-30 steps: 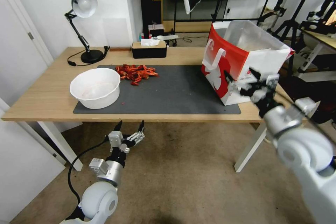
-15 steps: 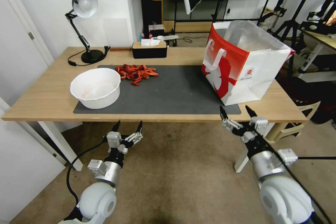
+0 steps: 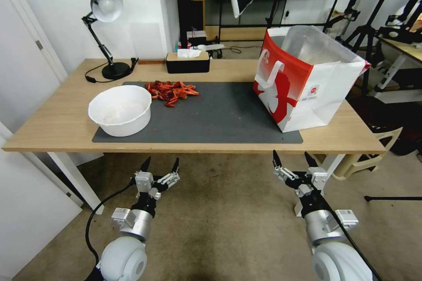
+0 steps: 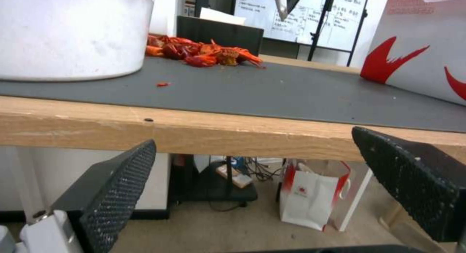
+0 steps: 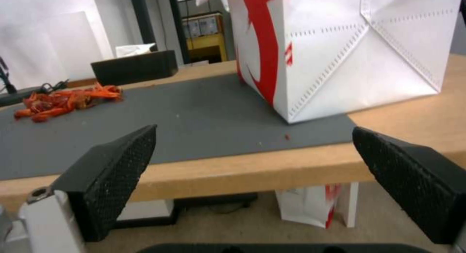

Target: Close the takeout container lid, then place the container into the takeout bag.

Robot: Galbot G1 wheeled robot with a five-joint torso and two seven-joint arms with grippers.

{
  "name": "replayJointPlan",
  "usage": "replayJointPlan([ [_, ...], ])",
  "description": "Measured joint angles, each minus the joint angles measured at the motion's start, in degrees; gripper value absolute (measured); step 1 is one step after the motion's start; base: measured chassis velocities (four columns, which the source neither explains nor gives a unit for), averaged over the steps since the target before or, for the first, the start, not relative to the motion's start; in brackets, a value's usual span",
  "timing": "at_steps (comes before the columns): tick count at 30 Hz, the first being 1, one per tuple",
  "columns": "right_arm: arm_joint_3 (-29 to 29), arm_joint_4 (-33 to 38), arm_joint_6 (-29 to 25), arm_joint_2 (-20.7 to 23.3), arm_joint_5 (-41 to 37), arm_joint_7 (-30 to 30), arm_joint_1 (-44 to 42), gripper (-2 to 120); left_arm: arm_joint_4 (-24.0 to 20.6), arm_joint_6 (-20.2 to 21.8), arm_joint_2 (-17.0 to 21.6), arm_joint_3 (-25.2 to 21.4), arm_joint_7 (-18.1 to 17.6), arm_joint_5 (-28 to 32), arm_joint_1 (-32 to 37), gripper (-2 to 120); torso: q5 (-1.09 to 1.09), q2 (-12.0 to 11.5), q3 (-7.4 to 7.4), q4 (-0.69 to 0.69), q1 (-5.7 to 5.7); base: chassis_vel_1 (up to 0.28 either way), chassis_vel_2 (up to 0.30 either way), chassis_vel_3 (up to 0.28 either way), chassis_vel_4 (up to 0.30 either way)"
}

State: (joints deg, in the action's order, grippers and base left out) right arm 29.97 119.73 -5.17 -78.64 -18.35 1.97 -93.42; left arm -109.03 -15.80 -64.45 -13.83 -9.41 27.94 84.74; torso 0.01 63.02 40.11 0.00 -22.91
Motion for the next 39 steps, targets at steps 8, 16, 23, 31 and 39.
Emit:
replayJointPlan([
  [8, -0.3, -1.5, -0.2, -1.2, 0.4, -0.7, 0.6, 100, 0.2, -0.1, 0.6, 0.0, -0.1, 0.0, -0.2, 100, 0.00, 0.0, 0.00, 0.00, 0.00, 0.000, 0.000, 0.000, 0.000],
  [16, -0.3, -1.5, -0.2, -1.1, 0.4, -0.7, 0.6, 100, 0.2, -0.1, 0.6, 0.0, -0.1, 0.0, -0.2, 100, -0.01, 0.0, 0.00, 0.00, 0.00, 0.000, 0.000, 0.000, 0.000],
  [23, -0.3, -1.5, -0.1, -1.1, 0.3, -0.7, 0.7, 100, 0.2, -0.1, 0.6, 0.0, -0.1, 0.1, -0.2, 100, -0.01, 0.0, 0.00, 0.00, -0.01, 0.000, 0.000, 0.000, 0.000],
  [31, -0.3, -1.5, 0.0, -1.0, 0.3, -0.7, 0.7, 100, 0.2, -0.1, 0.6, 0.0, -0.1, 0.1, -0.2, 100, -0.01, 0.0, 0.00, 0.00, 0.00, 0.000, 0.000, 0.000, 0.000],
  [39, -0.3, -1.4, 0.0, -1.0, 0.2, -0.7, 0.7, 100, 0.2, -0.1, 0.6, 0.0, -0.1, 0.1, -0.2, 100, -0.01, 0.0, 0.00, 0.00, -0.01, 0.000, 0.000, 0.000, 0.000],
])
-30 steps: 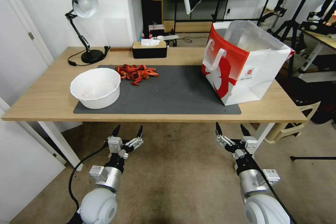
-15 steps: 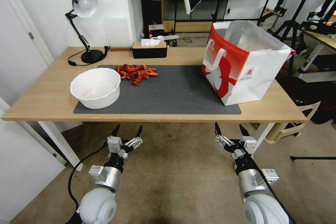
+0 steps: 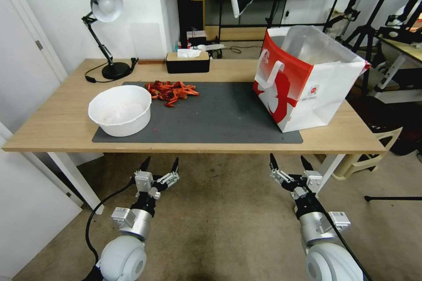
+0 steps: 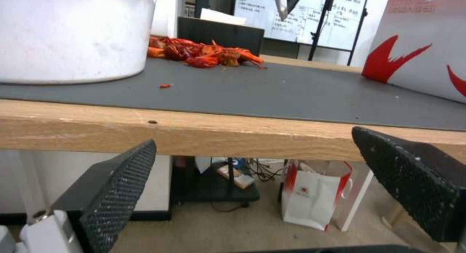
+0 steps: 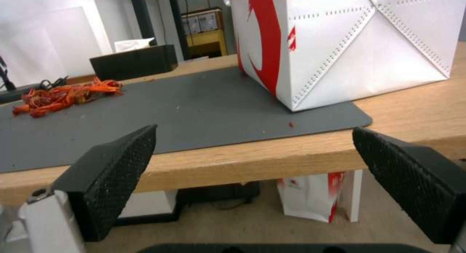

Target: Close the takeout container lid, then place the container into the takeout bag.

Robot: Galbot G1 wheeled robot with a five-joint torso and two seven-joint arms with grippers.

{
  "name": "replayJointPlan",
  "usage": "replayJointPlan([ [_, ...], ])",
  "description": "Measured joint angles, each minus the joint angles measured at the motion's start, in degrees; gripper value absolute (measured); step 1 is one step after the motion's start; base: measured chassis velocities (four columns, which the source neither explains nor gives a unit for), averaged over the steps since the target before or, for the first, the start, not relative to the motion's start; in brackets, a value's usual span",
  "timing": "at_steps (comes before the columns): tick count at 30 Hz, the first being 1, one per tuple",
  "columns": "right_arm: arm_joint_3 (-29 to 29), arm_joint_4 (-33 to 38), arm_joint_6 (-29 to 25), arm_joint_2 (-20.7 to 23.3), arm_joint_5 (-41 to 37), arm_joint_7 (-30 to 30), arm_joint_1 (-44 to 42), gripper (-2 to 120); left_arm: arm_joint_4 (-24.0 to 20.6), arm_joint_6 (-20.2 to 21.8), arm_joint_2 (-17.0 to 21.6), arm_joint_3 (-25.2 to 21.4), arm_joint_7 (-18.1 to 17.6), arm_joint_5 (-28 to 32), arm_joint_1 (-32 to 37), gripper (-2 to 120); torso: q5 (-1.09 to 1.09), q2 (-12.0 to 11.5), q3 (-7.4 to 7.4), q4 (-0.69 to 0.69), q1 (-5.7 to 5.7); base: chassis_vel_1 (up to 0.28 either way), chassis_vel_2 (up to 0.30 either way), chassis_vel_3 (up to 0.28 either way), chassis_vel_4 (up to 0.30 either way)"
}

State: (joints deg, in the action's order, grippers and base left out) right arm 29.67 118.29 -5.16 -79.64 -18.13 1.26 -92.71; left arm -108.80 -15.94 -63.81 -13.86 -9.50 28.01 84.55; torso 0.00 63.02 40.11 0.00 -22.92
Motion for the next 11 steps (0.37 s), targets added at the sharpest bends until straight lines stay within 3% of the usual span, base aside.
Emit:
replayJointPlan([
  [11, 0.0, 0.1, 0.0, 0.0, 0.0, 0.0, 0.0, 100, 0.0, 0.0, 0.0, 0.0, 0.0, 0.0, 0.0, 100, 0.00, 0.0, 0.00, 0.00, 0.00, 0.000, 0.000, 0.000, 0.000],
])
